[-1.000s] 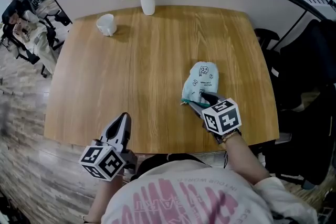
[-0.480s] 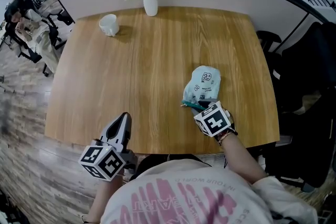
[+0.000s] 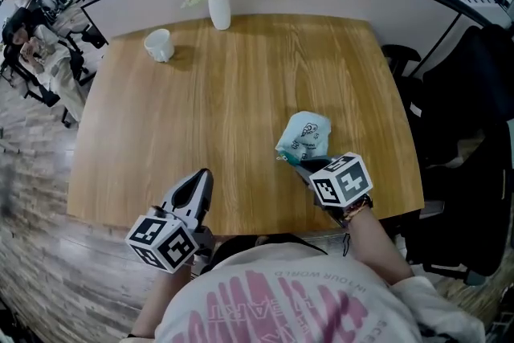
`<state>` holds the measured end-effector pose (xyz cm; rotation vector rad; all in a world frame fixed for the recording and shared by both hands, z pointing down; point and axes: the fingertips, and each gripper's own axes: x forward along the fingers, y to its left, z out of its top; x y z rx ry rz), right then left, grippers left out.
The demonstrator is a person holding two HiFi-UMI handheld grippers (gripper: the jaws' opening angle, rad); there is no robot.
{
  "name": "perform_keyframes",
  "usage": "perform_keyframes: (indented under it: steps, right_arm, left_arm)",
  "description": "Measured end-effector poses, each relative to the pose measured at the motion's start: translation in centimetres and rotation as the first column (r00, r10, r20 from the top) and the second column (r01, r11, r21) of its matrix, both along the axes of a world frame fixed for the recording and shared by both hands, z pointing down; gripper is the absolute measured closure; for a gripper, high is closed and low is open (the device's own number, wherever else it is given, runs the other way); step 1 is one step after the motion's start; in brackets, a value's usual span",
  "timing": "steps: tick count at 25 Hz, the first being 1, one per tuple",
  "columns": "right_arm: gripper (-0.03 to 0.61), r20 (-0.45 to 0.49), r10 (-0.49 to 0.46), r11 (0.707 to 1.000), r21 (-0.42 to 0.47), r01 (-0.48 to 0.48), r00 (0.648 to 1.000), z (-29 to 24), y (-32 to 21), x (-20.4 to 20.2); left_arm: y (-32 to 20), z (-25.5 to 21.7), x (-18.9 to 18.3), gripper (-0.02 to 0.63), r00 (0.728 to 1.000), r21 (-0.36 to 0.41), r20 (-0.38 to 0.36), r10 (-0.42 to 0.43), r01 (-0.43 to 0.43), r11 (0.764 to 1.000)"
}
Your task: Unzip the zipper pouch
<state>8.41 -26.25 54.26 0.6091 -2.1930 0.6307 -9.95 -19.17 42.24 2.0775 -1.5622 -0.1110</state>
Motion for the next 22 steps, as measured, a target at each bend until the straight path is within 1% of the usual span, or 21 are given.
perform_keyframes:
  steps: [3, 6, 9, 11, 13, 16, 18, 22]
  right_arm:
    - [0.557, 0.046, -0.019, 1.000, 0.021, 0.018, 0.999, -1.9, 0.6, 0.2]
    - [0.557, 0.079, -0.044, 0.997, 0.060, 0.040, 0.996, -4.2, 0.9, 0.5]
    - [0.558, 0.084, -0.067, 0.992, 0.111, 0.058, 0.994, -6.4, 1.1, 1.0]
    - [0.558, 0.085, -0.076, 0.987, 0.146, 0.063, 0.994, -7.7, 1.2, 1.3]
    - [0.560, 0.095, -0.075, 0.983, 0.175, 0.057, 0.993, -9.0, 1.2, 1.5]
    - [0.561, 0.111, -0.077, 0.979, 0.198, 0.054, 0.991, -10.5, 1.4, 1.7]
    - [0.563, 0.124, -0.077, 0.977, 0.207, 0.050, 0.989, -11.4, 1.4, 1.8]
    - [0.565, 0.164, -0.085, 0.974, 0.222, 0.047, 0.983, -13.6, 1.6, 1.5]
  left_arm:
    - [-0.3, -0.3, 1.6, 0.612, 0.998, 0.012, 0.017, 0.062, -0.062, 0.998]
    - [-0.7, -0.6, 2.9, 0.604, 0.992, 0.012, 0.040, 0.119, -0.120, 0.993]
    - [-1.0, -1.0, 4.2, 0.588, 0.983, 0.002, 0.067, 0.171, -0.171, 0.985]
    - [-1.3, -1.3, 5.2, 0.574, 0.973, 0.002, 0.076, 0.216, -0.217, 0.976]
    - [-1.9, -1.7, 6.5, 0.555, 0.953, 0.009, 0.084, 0.290, -0.292, 0.956]
    - [-2.3, -2.7, 8.7, 0.581, 0.910, 0.026, 0.070, 0.408, -0.410, 0.912]
    - [-2.6, -3.4, 9.8, 0.577, 0.887, 0.045, 0.077, 0.454, -0.458, 0.888]
    - [-3.3, -4.4, 11.0, 0.537, 0.848, 0.063, 0.136, 0.512, -0.523, 0.850]
